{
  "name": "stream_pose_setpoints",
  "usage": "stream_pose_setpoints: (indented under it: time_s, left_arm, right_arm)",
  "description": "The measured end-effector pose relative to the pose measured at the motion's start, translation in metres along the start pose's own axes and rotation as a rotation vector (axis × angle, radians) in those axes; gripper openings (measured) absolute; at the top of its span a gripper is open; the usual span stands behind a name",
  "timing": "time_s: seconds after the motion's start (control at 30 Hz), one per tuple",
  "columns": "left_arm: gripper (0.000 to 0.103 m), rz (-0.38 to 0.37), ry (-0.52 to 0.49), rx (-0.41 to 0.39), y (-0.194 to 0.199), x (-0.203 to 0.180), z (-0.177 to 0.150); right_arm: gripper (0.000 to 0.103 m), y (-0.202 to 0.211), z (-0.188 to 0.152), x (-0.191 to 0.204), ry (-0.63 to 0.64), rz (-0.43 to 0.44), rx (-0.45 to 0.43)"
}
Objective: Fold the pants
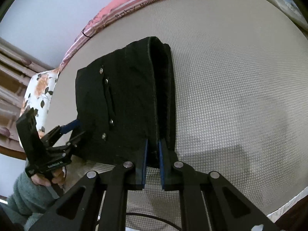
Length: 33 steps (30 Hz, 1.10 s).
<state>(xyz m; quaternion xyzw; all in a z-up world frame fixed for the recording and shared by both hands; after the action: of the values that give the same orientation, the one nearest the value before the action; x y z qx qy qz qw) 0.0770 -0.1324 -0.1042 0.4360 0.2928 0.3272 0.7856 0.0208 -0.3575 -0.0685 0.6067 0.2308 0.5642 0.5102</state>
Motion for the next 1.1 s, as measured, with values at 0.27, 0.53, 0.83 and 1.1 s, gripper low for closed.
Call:
stream_pose_setpoints:
  time_s: [0.27, 0.53, 0.83, 1.1]
  left_arm:
    - [0.079, 0.071, 0.036, -0.065, 0.022, 0.001, 0.013]
    - [0.079, 0.173, 0.029, -0.082, 0.023, 0.003, 0.022]
    - [0.079, 0.223, 0.082, -0.072, 0.006, 0.024, 0.033]
    - [0.08, 0.133, 0.119, -0.019, -0.016, 0.039, 0.028]
  right_arm:
    - [0.031, 0.022, 0.01, 0.012, 0.078, -0.092, -0.061]
    - [0.04, 0.024, 0.051, 0.018, 0.085, -0.124, -0.146]
    - [0.041, -0.002, 0.087, 0.015, 0.07, -0.157, -0.18]
    - [0.043, -0.021, 0.085, -0.009, 0.011, -0.13, -0.122]
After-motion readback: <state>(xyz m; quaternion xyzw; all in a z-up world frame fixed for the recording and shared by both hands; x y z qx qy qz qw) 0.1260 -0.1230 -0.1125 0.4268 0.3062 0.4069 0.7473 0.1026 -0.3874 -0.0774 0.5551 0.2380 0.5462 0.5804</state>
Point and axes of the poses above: each gripper's, at about its wrist camera, not at the fingertips, and y roughly against the way its jaws point, x to its left, z to its top, the point moved 3 cm from there along -y, roughly the way its jaws point, and after that the axes turned 3 degrees about x, right-handed, at the moved point
